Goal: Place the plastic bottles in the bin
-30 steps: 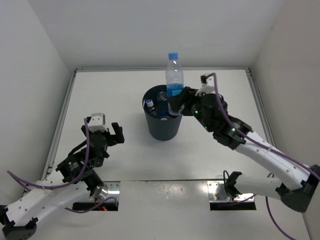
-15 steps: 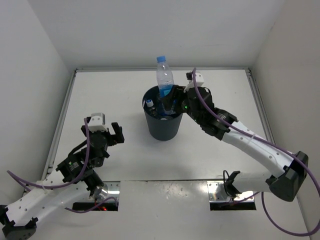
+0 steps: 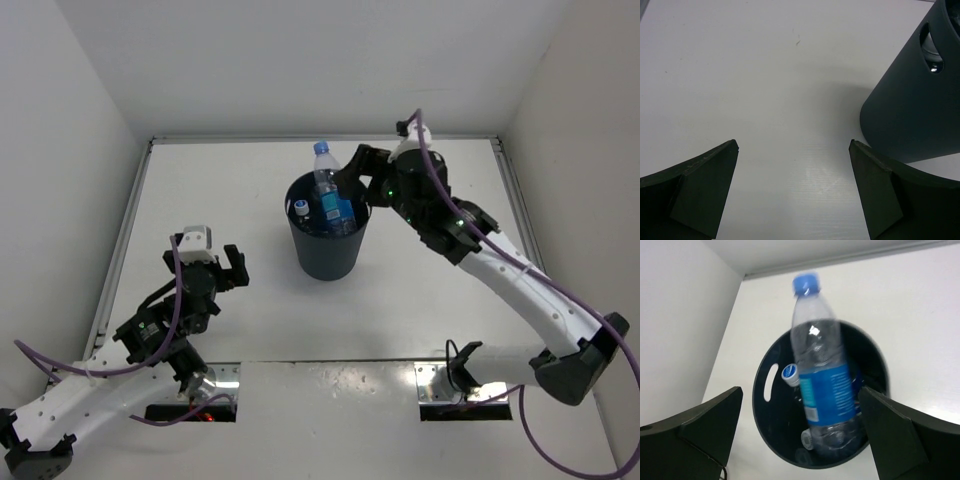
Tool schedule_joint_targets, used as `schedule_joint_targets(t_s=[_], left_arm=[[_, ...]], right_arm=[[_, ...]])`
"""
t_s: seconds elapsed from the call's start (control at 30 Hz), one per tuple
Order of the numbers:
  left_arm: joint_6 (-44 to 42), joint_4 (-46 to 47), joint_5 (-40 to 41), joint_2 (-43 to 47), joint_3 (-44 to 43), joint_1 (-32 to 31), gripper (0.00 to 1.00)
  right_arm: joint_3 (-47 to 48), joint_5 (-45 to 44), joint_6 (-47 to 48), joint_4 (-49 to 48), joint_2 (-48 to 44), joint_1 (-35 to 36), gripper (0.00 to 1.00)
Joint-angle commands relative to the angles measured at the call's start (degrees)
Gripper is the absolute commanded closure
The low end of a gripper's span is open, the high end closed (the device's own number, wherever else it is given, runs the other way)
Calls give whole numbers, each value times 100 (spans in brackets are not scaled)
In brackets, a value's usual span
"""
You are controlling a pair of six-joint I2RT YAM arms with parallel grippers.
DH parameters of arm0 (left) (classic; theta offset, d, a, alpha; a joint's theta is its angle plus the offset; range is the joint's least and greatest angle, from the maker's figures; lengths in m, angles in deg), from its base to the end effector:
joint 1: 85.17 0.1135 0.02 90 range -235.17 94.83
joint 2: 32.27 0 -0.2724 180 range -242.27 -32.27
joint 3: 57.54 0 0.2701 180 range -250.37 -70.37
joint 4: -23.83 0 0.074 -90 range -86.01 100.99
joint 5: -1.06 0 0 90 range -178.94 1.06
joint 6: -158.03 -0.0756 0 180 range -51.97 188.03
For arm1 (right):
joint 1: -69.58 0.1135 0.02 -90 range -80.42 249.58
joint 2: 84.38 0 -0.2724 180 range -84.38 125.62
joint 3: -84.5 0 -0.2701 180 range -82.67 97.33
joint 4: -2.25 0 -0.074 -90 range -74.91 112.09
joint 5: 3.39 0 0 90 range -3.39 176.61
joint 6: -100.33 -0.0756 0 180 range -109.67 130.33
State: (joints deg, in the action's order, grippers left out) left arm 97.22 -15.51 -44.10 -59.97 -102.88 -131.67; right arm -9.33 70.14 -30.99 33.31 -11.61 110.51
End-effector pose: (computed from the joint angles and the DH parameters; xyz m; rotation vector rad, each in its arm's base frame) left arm 0.1452 -0.0756 0.2748 -0.2235 1.8254 -0.1600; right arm 0.2722 0.2076 0.3918 0.2095 1.9181 0.7134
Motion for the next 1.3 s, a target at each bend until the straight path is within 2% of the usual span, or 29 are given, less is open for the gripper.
schedule_joint_targets(t_s=[0.0, 0.13, 0.3, 0.43, 0.57, 0.87, 1.1, 1.27], left_arm=[[52, 110, 69, -16, -150, 27, 0], [52, 110, 69, -16, -150, 27, 0], [52, 110, 16, 46, -150, 27, 0], [52, 110, -89, 46, -150, 27, 0], [52, 110, -150, 46, -150, 27, 0], [52, 110, -204, 46, -150, 27, 0], [-1, 110, -256, 46, -150, 27, 0], [-1, 110, -256, 46, -150, 27, 0]], right_arm=[[567, -93, -60, 287, -447, -278, 1], [682, -679, 62, 647, -973, -340, 1], [155, -1498, 63, 1270, -1556, -340, 1], [-153, -1561, -672, 2761, -1574, -340, 1], [-504, -1316, -1157, 3441, -1643, -340, 1], [-1435, -868, -1378, 3189, -2960, -393, 1], [-2271, -419, -2090, 3495, -3217, -445, 1], [-2614, -181, -2222, 3601, -3436, -550, 1]])
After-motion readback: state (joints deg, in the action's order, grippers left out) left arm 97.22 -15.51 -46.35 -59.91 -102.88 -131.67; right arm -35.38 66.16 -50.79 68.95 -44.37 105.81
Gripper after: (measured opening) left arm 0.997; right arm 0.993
